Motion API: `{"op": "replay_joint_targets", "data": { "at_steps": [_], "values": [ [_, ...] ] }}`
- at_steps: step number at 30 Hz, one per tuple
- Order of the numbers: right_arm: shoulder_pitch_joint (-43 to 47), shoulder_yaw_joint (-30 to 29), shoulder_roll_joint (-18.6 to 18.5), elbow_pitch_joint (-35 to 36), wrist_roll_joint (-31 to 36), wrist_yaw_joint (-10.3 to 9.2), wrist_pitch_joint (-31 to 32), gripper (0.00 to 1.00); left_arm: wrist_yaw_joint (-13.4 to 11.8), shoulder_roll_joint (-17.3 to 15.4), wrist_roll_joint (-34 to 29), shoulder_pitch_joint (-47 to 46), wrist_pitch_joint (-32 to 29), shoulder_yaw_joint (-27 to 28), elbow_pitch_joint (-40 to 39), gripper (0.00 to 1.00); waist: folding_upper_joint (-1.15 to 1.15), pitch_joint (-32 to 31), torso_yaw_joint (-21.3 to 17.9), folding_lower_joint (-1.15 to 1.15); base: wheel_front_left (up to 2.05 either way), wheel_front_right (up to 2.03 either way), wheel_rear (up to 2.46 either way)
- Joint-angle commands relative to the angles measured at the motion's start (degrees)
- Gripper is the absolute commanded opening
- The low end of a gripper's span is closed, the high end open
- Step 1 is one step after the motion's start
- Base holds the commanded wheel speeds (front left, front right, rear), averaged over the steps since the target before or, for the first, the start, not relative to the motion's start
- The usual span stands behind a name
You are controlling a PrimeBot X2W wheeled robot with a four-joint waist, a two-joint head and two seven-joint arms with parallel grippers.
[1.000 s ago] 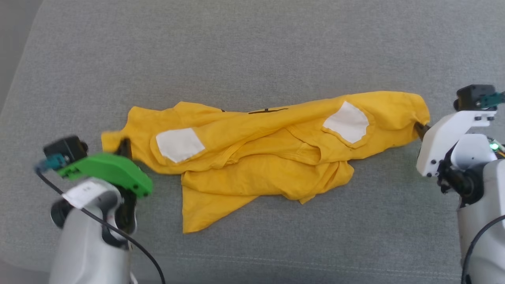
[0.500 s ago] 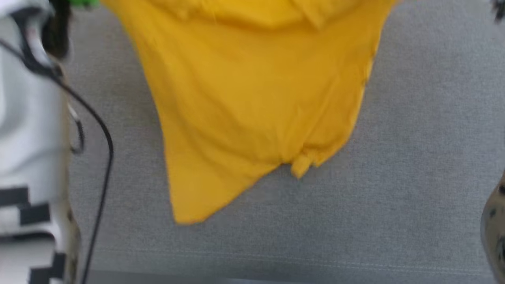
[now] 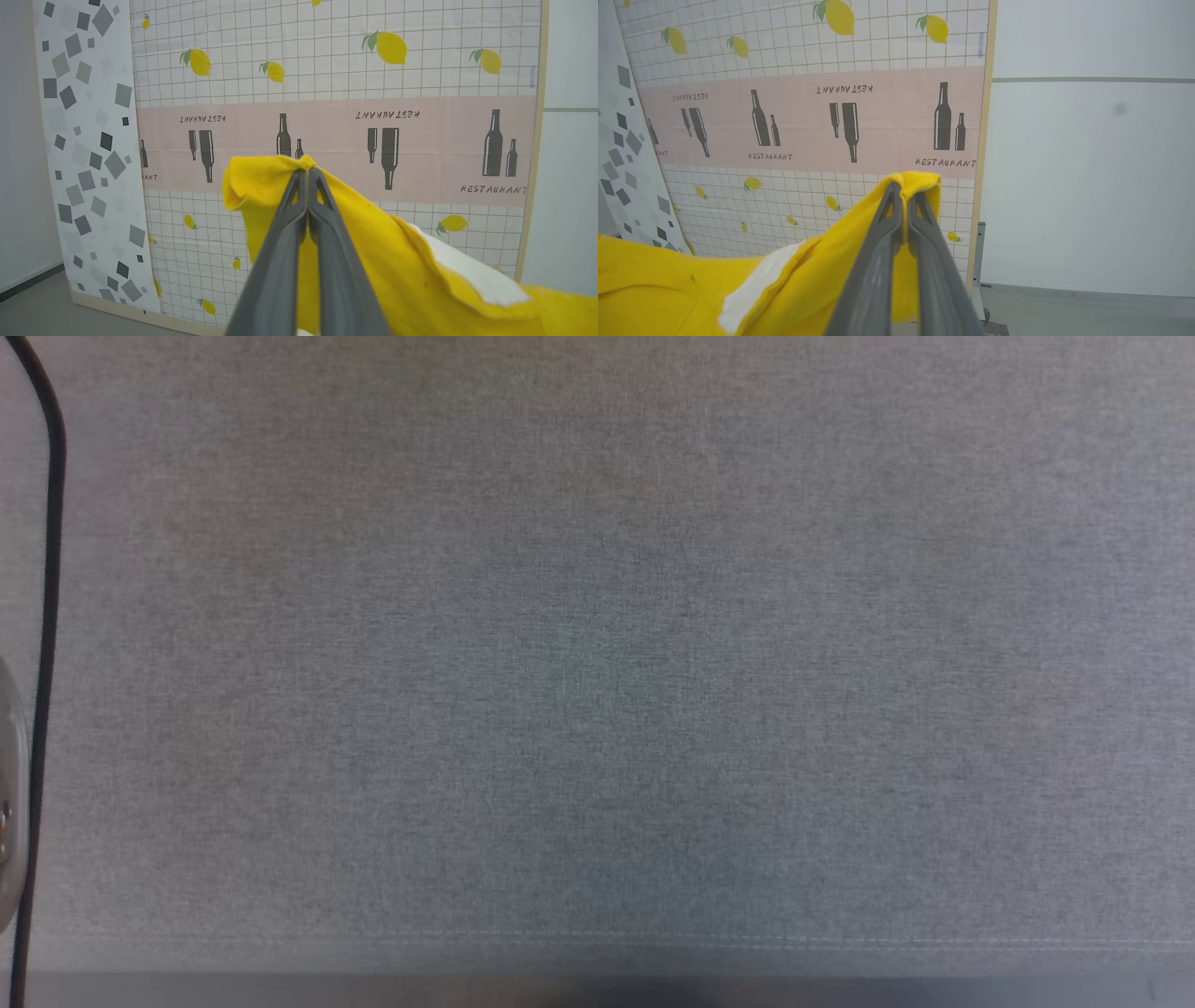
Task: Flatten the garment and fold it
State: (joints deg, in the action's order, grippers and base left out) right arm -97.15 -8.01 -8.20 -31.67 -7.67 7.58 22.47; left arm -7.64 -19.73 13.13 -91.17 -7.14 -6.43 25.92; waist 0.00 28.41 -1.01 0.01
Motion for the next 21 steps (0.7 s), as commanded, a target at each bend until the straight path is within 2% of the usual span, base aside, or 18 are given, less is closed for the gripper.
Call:
{"op": "replay_joint_targets", "data": {
  "at_steps": [1,6,10,16,21],
  "values": [
    [-0.9,-0.1,-0.5,-1.4,0.2,-0.09,-1.3,0.0,-0.1,0.0,0.4,-0.1,1.1,0.3,1.1,0.0,0.0,1.1,0.2,-0.01,0.0,0.0,0.0],
    [-1.3,0.9,-1.9,-5.9,-0.7,-0.09,-3.6,0.0,0.6,0.4,2.0,2.4,3.0,0.7,4.8,0.0,0.0,2.2,0.8,-0.01,0.0,0.0,0.0],
    [2.2,2.3,-2.8,-8.6,-3.4,-0.09,-4.4,0.0,1.6,1.5,3.6,6.4,4.7,0.8,8.2,0.0,0.0,2.0,1.4,-0.01,0.0,0.0,0.0],
    [12.3,3.8,-4.0,-9.8,-9.1,-0.09,-6.4,0.0,3.9,4.6,6.6,14.9,8.0,0.7,13.1,0.0,0.0,-1.6,2.9,-0.01,0.0,0.0,0.0],
    [25.5,3.4,-4.3,-8.1,-16.1,-0.09,-9.0,0.0,6.1,7.7,9.4,25.5,10.8,0.6,15.9,0.0,0.0,-7.8,4.4,-0.01,0.0,0.0,0.0]
  ]
}}
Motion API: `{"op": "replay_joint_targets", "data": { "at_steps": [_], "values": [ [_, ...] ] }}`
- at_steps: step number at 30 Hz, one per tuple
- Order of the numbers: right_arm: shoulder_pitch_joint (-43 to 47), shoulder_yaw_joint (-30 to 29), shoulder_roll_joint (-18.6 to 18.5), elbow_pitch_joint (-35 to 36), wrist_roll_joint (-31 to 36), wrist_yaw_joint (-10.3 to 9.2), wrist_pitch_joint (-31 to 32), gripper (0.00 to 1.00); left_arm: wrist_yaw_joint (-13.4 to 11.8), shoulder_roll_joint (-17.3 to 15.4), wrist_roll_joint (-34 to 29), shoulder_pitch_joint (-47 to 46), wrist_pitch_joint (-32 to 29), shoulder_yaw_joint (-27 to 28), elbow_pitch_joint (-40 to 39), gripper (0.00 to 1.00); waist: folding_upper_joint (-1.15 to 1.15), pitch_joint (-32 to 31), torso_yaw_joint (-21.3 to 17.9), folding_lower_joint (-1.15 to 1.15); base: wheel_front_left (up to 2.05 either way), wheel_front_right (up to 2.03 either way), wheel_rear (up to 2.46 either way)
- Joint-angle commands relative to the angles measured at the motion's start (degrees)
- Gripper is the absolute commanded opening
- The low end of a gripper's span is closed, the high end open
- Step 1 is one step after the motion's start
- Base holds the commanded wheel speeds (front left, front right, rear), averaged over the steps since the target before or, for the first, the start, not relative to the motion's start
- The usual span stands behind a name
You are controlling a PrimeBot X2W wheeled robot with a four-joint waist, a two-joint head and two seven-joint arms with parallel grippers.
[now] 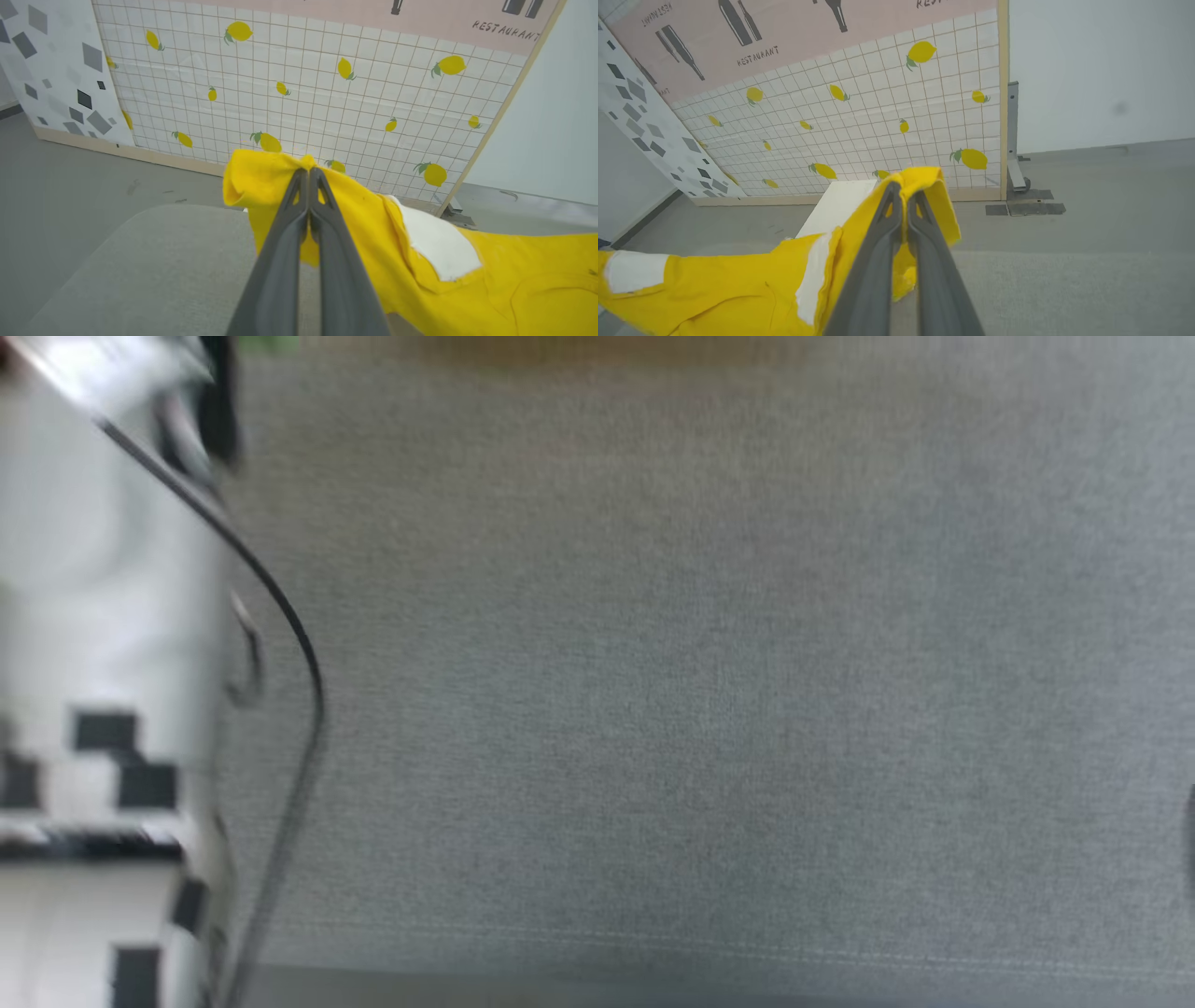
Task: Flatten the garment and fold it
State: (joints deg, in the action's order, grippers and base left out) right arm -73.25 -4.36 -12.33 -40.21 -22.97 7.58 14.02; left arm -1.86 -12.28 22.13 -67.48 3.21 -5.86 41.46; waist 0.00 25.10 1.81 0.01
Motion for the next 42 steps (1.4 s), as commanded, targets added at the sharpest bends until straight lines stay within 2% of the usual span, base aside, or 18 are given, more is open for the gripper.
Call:
{"op": "replay_joint_targets", "data": {
  "at_steps": [1,5,7,12,19,26,32,37,42],
  "values": [
    [4.3,-0.6,0.0,0.8,-2.2,-0.09,-1.0,0.0,0.6,0.7,0.9,4.0,1.2,0.2,0.7,0.0,0.0,-5.6,1.7,-0.01,0.0,0.0,0.0],
    [18.3,-2.2,1.3,3.7,-7.8,-0.09,-2.5,0.0,1.6,2.8,2.6,15.8,3.3,0.0,1.6,0.0,0.0,-10.9,2.2,-0.01,0.0,0.0,0.0],
    [25.9,-0.9,0.8,5.6,-7.1,-0.09,-2.8,0.0,1.8,3.7,3.5,21.7,4.2,0.2,1.5,0.0,0.0,-13.0,2.3,-0.01,0.0,0.0,0.0],
    [42.6,-3.8,2.6,9.1,-8.8,-0.09,-2.3,0.0,1.5,5.1,5.8,34.9,5.6,1.1,0.4,0.0,0.0,-16.3,2.2,-0.01,0.0,0.0,0.0],
    [58.3,-9.8,5.0,14.6,-4.2,-0.09,0.1,0.0,-1.5,5.3,8.3,49.2,5.5,3.6,-4.6,0.0,0.0,-18.2,0.5,-0.01,0.0,0.0,0.0],
    [65.0,-14.9,6.5,22.0,1.3,-0.09,5.5,0.0,-5.9,3.4,8.5,58.1,2.7,5.3,-10.6,0.0,0.0,-18.7,-0.2,-0.01,0.0,0.0,0.0],
    [68.3,-17.0,7.4,31.2,7.3,-0.09,12.4,0.0,-12.0,0.8,4.6,61.1,-0.3,4.5,-16.2,0.0,0.0,-18.6,-0.1,-0.01,0.0,0.0,0.0],
    [68.0,-11.8,7.8,35.1,12.1,-0.09,21.3,0.0,-14.5,-0.8,0.7,61.8,-4.4,1.4,-20.1,0.0,0.0,-17.9,-0.6,-0.01,0.0,0.0,0.0],
    [65.6,-4.4,6.0,32.7,15.7,-0.09,30.9,0.0,-15.2,-0.8,-0.4,61.9,-6.1,-0.2,-21.8,0.0,0.0,-16.7,-0.9,-0.01,0.0,0.0,0.0]
  ]
}}
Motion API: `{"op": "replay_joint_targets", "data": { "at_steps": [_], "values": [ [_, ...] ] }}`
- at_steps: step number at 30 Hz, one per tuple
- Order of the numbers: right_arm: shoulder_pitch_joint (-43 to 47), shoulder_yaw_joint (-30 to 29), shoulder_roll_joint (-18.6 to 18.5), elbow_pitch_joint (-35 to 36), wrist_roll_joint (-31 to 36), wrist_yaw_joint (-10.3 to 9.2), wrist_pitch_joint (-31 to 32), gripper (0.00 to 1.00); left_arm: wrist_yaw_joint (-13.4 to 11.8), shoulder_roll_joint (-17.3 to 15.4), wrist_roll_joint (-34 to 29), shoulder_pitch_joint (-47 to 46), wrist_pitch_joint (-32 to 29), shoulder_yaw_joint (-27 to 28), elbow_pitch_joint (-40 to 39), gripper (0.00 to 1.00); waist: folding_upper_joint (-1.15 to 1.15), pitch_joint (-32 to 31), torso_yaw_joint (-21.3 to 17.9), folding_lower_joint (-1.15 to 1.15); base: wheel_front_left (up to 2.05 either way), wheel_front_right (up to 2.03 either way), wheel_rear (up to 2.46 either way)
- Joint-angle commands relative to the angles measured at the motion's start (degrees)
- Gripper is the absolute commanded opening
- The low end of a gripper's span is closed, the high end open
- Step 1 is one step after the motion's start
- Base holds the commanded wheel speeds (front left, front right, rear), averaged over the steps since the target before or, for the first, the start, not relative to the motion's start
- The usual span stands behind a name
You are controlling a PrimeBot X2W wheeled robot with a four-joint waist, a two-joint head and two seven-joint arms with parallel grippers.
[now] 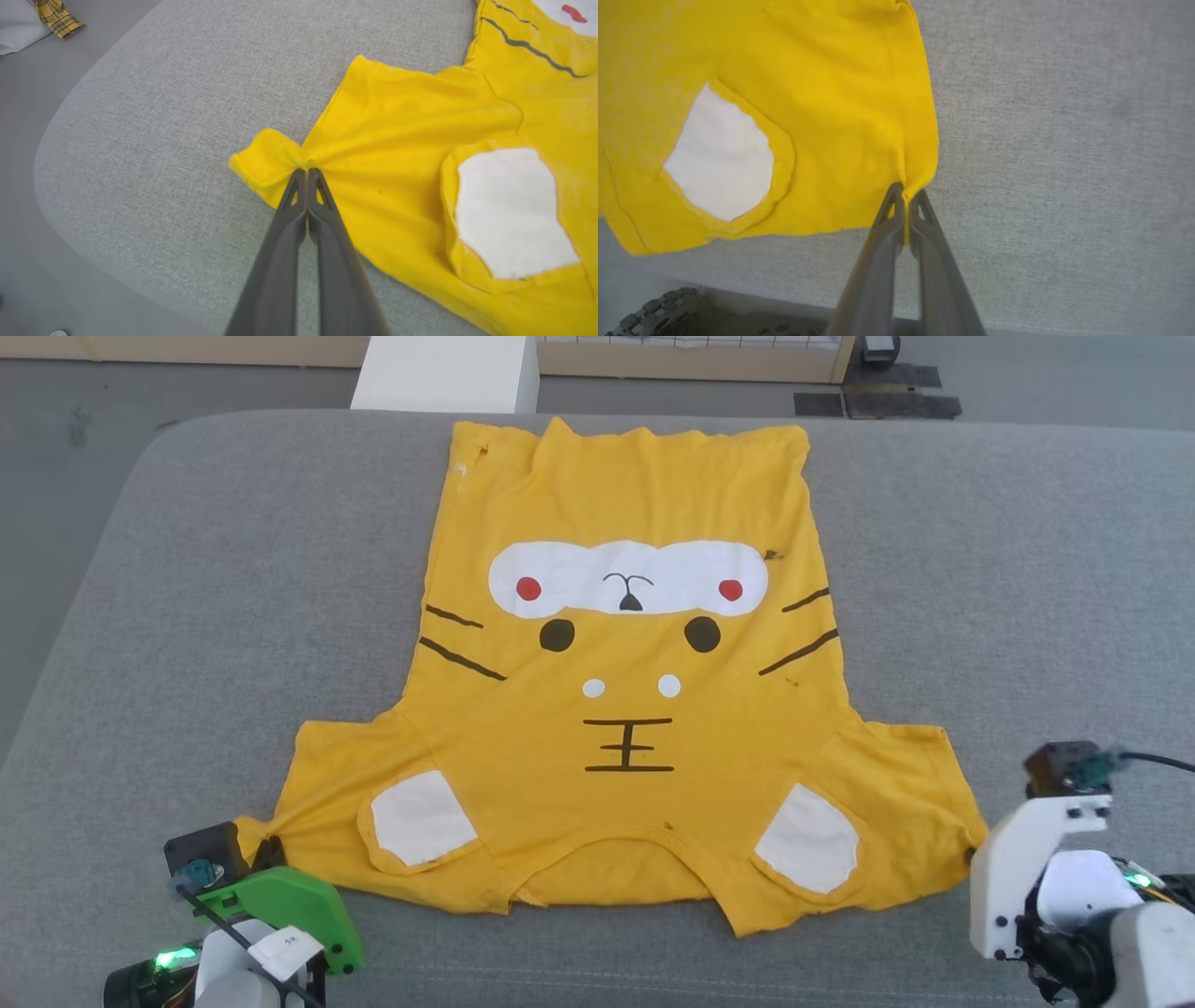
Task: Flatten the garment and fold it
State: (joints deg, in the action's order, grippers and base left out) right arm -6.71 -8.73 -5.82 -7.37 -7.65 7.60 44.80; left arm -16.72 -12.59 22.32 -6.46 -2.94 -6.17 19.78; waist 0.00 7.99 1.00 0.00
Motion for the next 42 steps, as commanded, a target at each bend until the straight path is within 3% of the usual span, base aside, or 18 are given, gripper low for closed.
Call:
{"op": "replay_joint_targets", "data": {
  "at_steps": [1,8,10,11,17,19,25,31,32,34,42],
  "values": [
    [-1.6,1.2,-1.0,-1.2,0.9,-0.11,1.4,0.0,-0.4,-0.4,-0.6,0.8,0.1,-0.1,-0.3,0.0,0.0,0.6,0.0,0.0,0.0,0.0,0.0],
    [-3.7,4.4,-2.1,-7.7,1.1,-0.11,5.8,0.0,0.0,0.3,-0.2,0.6,1.1,-0.7,-0.9,0.0,0.0,1.0,0.6,0.0,0.0,0.0,0.0],
    [-4.0,4.1,-2.0,-7.6,0.1,-0.11,4.7,0.51,0.1,0.3,0.1,0.9,1.6,-0.6,-1.1,0.0,0.0,0.8,0.5,0.0,0.0,0.0,0.0],
    [-4.2,3.6,-1.9,-7.3,-0.5,-0.11,3.9,1.0,0.2,0.3,0.2,1.0,1.8,-0.6,-1.2,0.0,0.0,0.7,0.5,0.0,0.0,0.0,0.0],
    [-5.2,-1.8,-0.3,-1.2,-6.8,-0.11,-3.2,1.0,1.0,0.0,0.3,1.6,3.2,-1.0,-2.0,0.0,0.0,0.0,0.1,0.0,0.0,0.0,0.0],
    [-6.0,-5.0,0.6,4.1,-10.4,-0.11,-9.8,1.0,1.5,-0.3,-0.2,1.9,4.5,-1.6,-3.2,0.0,0.0,0.0,0.0,0.0,0.0,0.0,0.0],
    [-9.2,-4.9,1.4,6.3,-12.3,-0.11,-16.9,1.0,2.0,-0.4,-1.5,1.9,6.9,-3.2,-5.7,0.0,0.0,1.5,0.3,0.0,0.0,0.0,0.0],
    [-18.8,-4.0,1.4,0.5,-11.8,-0.11,-19.5,1.0,1.9,0.5,-2.2,1.1,8.5,-4.5,-8.5,0.0,0.0,6.3,2.3,0.0,0.0,0.0,0.0],
    [-26.0,-3.8,0.4,-4.1,-9.9,-0.11,-20.3,1.0,1.8,1.5,-2.4,-0.1,9.5,-5.1,-10.3,0.0,0.0,9.5,4.4,0.0,0.0,0.0,0.0],
    [-31.2,-3.8,-0.8,-7.0,-8.2,-0.11,-20.1,1.0,1.8,2.2,-2.6,-0.9,10.2,-5.7,-11.7,0.0,0.0,12.2,6.1,0.0,0.0,0.0,0.0],
    [-50.6,-3.5,-6.9,-16.8,0.8,-0.11,-13.6,1.0,1.2,5.8,-3.7,-2.9,13.1,-9.1,-18.3,0.0,0.0,22.9,14.0,0.0,0.0,0.0,0.0]
  ]
}}
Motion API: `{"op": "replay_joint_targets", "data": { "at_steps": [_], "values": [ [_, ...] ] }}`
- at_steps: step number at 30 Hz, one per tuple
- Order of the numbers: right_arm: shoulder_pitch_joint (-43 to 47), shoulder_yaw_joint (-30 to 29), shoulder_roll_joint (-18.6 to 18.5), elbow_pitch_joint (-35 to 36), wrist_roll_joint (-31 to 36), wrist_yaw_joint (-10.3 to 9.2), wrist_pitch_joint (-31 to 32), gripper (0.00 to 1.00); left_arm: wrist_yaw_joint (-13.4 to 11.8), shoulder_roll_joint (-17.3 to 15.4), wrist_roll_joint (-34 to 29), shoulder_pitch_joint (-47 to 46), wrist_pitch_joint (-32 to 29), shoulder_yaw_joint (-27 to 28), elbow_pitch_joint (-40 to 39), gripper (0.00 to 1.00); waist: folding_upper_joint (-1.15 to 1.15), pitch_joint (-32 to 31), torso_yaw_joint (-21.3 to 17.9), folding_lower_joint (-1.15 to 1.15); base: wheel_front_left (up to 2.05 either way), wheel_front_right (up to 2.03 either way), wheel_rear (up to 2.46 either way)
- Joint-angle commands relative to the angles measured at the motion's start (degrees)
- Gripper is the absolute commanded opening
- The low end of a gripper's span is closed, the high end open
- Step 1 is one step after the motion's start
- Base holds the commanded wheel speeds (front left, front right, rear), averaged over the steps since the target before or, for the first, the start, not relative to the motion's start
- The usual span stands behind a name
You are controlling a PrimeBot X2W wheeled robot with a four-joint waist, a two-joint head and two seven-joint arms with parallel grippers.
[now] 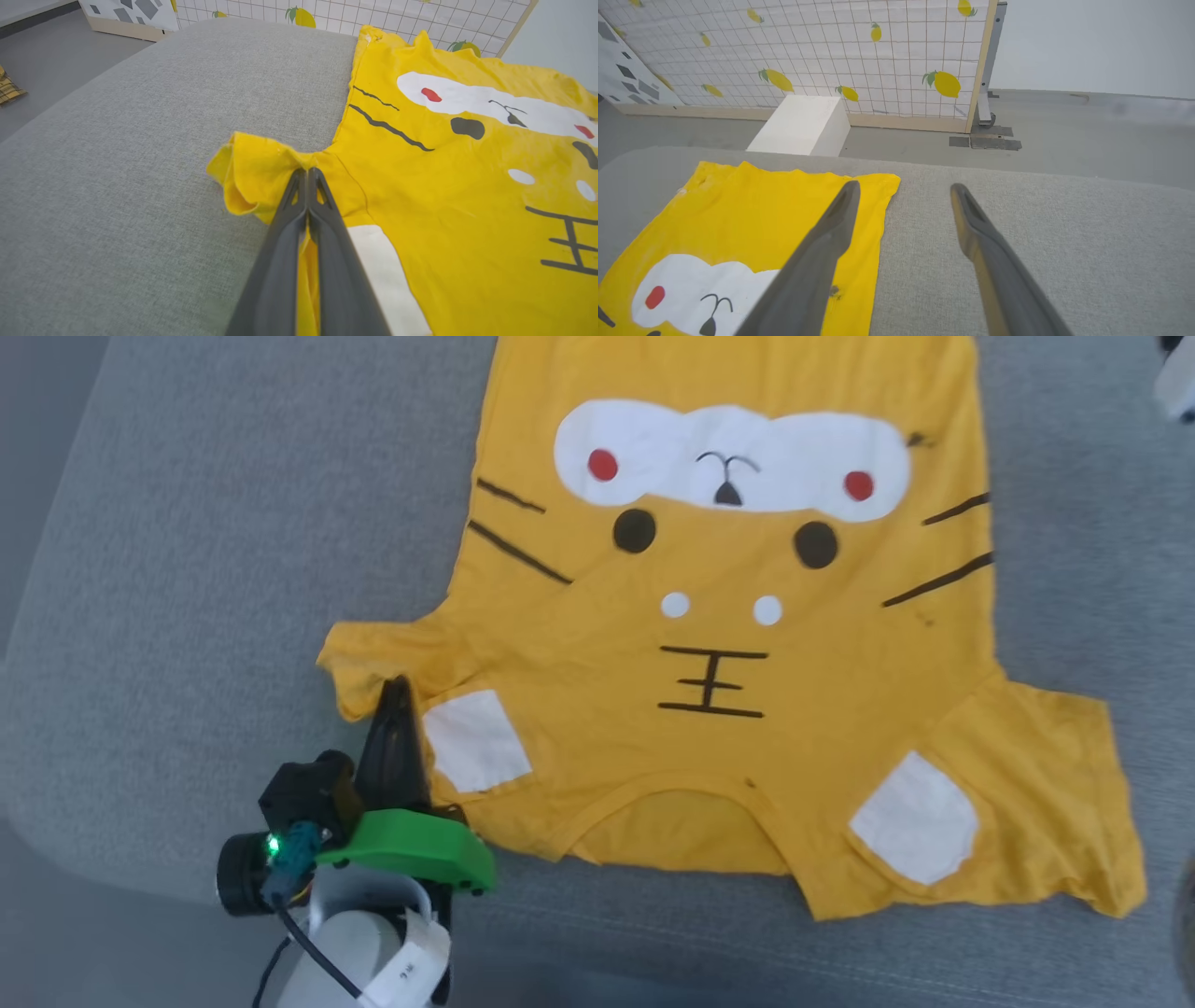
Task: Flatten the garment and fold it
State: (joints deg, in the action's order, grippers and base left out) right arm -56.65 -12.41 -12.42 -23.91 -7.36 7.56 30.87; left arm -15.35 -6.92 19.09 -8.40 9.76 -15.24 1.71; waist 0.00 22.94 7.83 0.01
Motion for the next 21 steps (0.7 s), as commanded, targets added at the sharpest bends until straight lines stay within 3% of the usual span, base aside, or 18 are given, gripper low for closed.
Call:
{"op": "replay_joint_targets", "data": {
  "at_steps": [1,8,21],
  "values": [
    [-3.0,0.2,-1.3,-1.3,1.8,-0.08,1.8,1.0,-0.1,0.5,-0.6,-1.2,0.7,-0.6,-1.1,0.0,0.0,9.4,8.2,-0.01,0.0,0.0,0.0],
    [-14.5,3.4,-7.3,-5.3,9.5,-0.08,12.7,1.0,0.1,2.4,-1.1,-2.2,2.7,-4.8,-5.6,0.0,0.0,17.9,13.7,-0.01,0.0,0.0,0.0],
    [-19.2,7.2,-11.1,-5.8,13.4,-0.08,24.6,1.0,-1.1,3.4,-1.7,-2.6,3.8,-8.9,-9.7,0.0,0.0,22.6,16.1,-0.01,0.0,0.0,0.0]
  ]
}}
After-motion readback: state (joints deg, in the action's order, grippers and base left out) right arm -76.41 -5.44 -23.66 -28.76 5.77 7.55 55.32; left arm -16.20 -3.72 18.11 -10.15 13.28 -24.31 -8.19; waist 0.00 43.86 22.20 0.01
